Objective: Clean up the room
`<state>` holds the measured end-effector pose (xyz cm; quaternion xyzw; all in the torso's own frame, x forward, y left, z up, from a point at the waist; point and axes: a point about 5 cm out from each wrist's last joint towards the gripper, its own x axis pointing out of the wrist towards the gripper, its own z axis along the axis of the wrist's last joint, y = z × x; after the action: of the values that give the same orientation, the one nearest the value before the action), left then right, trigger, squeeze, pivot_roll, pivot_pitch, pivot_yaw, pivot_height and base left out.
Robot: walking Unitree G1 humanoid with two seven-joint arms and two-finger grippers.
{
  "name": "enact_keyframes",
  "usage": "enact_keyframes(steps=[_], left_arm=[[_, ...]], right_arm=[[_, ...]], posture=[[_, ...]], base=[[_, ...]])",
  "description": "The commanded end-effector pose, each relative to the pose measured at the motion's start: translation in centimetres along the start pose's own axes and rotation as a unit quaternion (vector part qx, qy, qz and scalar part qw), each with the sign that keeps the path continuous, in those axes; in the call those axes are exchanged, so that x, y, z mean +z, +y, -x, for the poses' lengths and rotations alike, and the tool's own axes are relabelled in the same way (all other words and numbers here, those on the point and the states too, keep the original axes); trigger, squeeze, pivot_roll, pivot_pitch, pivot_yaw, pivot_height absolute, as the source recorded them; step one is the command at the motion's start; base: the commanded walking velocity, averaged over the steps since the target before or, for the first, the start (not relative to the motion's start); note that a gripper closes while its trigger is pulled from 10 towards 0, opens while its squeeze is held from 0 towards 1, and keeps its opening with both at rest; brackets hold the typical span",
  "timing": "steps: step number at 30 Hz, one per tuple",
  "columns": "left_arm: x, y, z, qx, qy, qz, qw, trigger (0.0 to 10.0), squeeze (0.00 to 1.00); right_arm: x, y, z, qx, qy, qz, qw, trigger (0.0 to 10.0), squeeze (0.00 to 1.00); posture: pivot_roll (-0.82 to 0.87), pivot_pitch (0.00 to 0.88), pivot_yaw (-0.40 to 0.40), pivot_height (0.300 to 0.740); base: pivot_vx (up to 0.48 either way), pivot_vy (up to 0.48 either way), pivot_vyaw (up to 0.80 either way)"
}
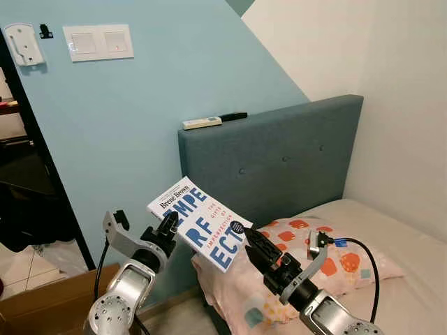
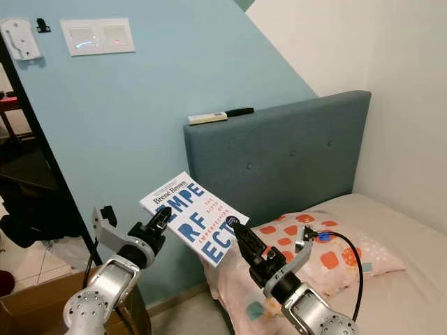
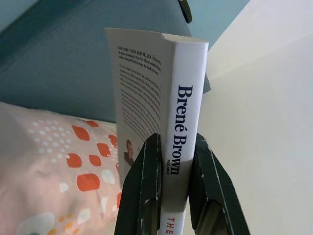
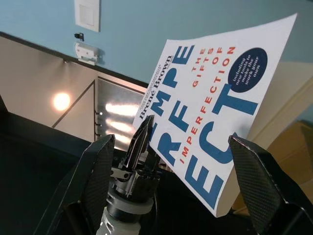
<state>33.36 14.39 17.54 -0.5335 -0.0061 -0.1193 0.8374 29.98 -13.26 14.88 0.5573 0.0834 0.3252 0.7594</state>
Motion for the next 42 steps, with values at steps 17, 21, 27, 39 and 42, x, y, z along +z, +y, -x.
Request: enact_keyframes(steps=[17, 21, 27, 39, 42], left_arm=[[-0.7, -0.1, 0.7, -0.028, 0.029, 0.037, 0.998, 10.0, 0.0], [-0.4, 0.0, 0.7, -0.026, 0.024, 0.043, 0.998, 10.0, 0.0], [-0.2, 0.0, 0.6, -0.025, 0.022, 0.043, 0.999, 10.0, 0.0], [1.5, 0.3, -0.1, -0.009, -0.019, 0.055, 0.998, 10.0, 0.0], [2.0, 0.0, -0.4, -0.012, -0.03, 0.066, 0.997, 10.0, 0.0]], right_arm=[[0.4, -0.6, -0.8, -0.009, -0.033, -0.093, 0.995, 0.0, 0.0], [0.6, -0.7, -0.7, -0.009, -0.037, -0.101, 0.994, 0.0, 0.0], [0.7, -0.7, -0.6, -0.007, -0.04, -0.108, 0.993, 0.0, 0.0], [0.7, -1.4, 0.2, -0.027, -0.045, -0.085, 0.995, 10.0, 1.0], [0.5, -1.5, 0.6, -0.03, -0.046, -0.09, 0.994, 10.0, 1.0]], posture=[[-0.02, 0.058, 0.07, 0.74], [-0.02, 0.056, 0.071, 0.74], [-0.02, 0.055, 0.072, 0.74], [-0.01, 0.042, 0.077, 0.74], [-0.01, 0.043, 0.08, 0.74]], base=[[0.0, 0.0, 0.0], [0.0, 0.0, 0.0], [0.0, 0.0, 0.0], [0.0, 0.0, 0.0], [0.0, 0.0, 0.0]])
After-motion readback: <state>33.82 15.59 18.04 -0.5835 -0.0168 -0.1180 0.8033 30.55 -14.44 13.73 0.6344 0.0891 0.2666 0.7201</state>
